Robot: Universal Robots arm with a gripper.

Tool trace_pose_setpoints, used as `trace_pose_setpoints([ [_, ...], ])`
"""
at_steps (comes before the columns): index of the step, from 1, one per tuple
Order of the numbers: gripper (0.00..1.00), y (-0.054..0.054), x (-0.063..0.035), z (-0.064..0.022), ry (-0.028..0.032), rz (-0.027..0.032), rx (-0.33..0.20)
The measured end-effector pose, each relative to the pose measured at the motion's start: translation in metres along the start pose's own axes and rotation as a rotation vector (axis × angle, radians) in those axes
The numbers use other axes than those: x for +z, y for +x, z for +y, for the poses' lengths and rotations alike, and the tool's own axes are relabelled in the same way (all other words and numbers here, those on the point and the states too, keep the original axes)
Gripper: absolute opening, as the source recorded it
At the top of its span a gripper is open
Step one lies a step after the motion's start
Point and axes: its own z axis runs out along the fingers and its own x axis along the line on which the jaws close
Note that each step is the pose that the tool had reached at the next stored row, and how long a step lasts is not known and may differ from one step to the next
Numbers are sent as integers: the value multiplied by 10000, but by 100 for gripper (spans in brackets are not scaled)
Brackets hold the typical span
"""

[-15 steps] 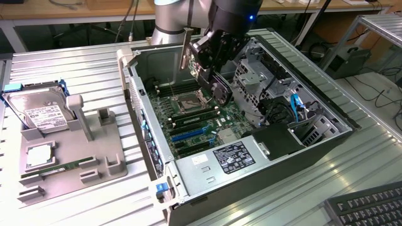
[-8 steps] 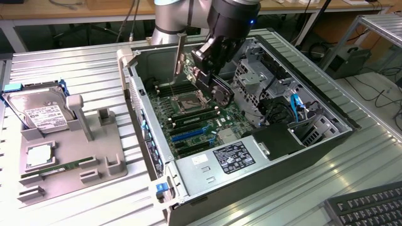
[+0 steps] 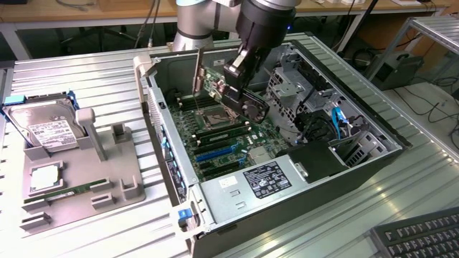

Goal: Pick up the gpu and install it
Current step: 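Insert the gpu into the slot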

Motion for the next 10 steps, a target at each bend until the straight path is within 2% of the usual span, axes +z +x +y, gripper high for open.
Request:
trace_pose_setpoints([
  [4,26,-1,22,-2,30,81,-1045],
  [10,26,-6,39,-7,55,151,-1972],
])
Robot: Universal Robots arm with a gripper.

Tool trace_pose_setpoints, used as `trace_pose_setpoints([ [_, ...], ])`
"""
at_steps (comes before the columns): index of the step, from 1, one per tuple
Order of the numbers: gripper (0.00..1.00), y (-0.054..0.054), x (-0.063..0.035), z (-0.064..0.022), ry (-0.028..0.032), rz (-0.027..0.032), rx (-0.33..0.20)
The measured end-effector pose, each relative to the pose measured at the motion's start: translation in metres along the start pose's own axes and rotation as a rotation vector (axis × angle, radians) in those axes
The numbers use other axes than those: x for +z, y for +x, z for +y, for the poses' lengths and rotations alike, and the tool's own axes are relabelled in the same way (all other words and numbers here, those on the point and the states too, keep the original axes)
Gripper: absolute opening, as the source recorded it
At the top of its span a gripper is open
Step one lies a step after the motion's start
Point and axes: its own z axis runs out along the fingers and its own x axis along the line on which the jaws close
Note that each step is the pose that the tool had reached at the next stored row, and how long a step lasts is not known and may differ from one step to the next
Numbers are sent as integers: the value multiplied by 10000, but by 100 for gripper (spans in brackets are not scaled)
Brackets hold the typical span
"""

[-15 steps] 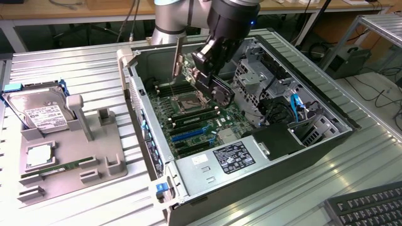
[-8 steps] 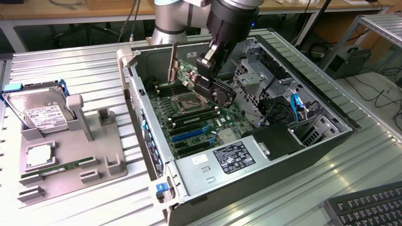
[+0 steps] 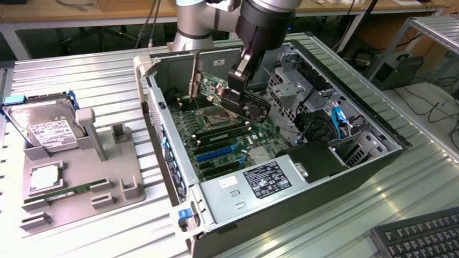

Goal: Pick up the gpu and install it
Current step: 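Insert the gpu into the slot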

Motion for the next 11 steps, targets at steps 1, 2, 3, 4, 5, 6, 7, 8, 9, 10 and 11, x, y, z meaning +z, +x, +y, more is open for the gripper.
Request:
trace_pose_setpoints([
  [1,26,-1,0,-1,4,13,-142],
  [2,26,-3,1,-3,9,27,-305],
  [3,26,-5,1,-5,11,36,-425],
  [4,26,-8,1,-7,15,48,-561],
  [5,26,-10,0,-10,17,56,-666],
  [6,26,-13,1,-12,20,64,-776],
  [7,26,-16,0,-15,23,73,-884],
  [8,26,-18,0,-17,27,82,-1015],
  [9,26,-19,0,-18,31,93,-1145],
  [10,26,-20,1,-19,34,104,-1295],
  [11,26,-20,0,-19,38,116,-1434],
])
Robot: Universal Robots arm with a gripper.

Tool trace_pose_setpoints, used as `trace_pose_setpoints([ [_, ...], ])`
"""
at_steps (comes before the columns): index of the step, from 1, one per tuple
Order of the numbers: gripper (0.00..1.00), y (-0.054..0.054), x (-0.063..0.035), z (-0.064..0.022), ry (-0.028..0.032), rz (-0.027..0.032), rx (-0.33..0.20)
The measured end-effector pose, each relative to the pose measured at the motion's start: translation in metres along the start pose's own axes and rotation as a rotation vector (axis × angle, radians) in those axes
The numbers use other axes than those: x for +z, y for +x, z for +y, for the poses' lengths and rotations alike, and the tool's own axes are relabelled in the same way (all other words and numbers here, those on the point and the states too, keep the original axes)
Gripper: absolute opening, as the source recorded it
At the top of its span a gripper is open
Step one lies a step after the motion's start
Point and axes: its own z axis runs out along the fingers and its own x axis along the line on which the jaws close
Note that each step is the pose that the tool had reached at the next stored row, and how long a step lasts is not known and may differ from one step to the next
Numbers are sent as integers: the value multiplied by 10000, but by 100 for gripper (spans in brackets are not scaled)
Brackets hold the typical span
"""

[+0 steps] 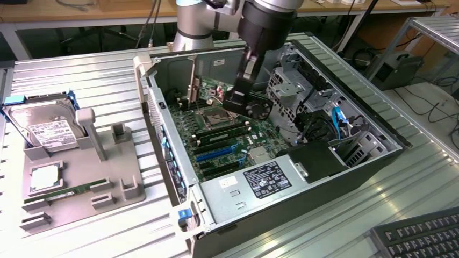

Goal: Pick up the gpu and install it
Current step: 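Insert the gpu into the slot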

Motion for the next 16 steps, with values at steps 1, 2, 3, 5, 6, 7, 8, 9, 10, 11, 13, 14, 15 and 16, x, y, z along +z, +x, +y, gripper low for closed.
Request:
trace_pose_setpoints([
  [1,26,-1,0,-1,5,13,-172],
  [2,26,-1,1,-1,10,28,-368],
  [3,26,-1,1,-2,17,44,-582],
  [5,26,-1,2,-2,32,77,-1021],
  [6,26,-1,2,-1,39,92,-1216],
  [7,26,-1,2,-1,45,105,-1401],
  [8,26,-1,3,-2,51,117,-1570],
  [9,26,-1,4,-1,59,134,-1800],
  [10,26,-1,5,-2,68,148,-2005],
  [11,26,-1,9,-2,79,164,-2251],
  [13,26,-1,18,-3,95,194,-2639],
  [14,26,-2,22,-3,101,207,-2820],
  [15,26,-1,28,-3,108,227,-3143],
  [16,26,-1,30,-4,110,237,-3343],
])
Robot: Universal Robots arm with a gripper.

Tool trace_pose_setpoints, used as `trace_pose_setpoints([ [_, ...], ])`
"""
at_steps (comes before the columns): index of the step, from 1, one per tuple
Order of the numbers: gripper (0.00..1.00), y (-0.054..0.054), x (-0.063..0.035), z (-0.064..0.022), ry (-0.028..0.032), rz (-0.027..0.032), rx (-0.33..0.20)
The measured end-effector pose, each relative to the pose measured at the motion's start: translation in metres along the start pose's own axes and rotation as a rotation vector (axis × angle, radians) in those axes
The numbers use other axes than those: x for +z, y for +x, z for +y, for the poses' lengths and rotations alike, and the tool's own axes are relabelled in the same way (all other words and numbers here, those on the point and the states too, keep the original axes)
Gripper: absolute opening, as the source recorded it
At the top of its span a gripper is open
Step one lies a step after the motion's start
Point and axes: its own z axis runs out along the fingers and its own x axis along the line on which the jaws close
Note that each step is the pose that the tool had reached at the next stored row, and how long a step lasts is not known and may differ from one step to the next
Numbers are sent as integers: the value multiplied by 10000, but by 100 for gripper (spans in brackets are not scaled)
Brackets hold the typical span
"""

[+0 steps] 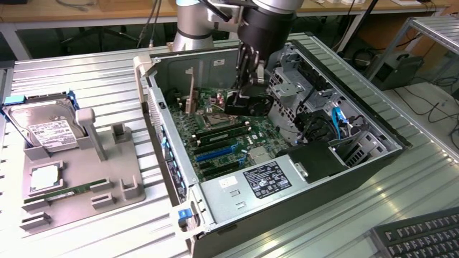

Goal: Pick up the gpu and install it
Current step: 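Insert the gpu into the slot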

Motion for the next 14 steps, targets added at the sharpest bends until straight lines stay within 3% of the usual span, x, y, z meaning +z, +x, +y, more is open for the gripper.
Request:
trace_pose_setpoints([
  [6,26,0,14,-1,6,22,-1206],
  [14,26,-1,44,-3,6,32,-2406],
])
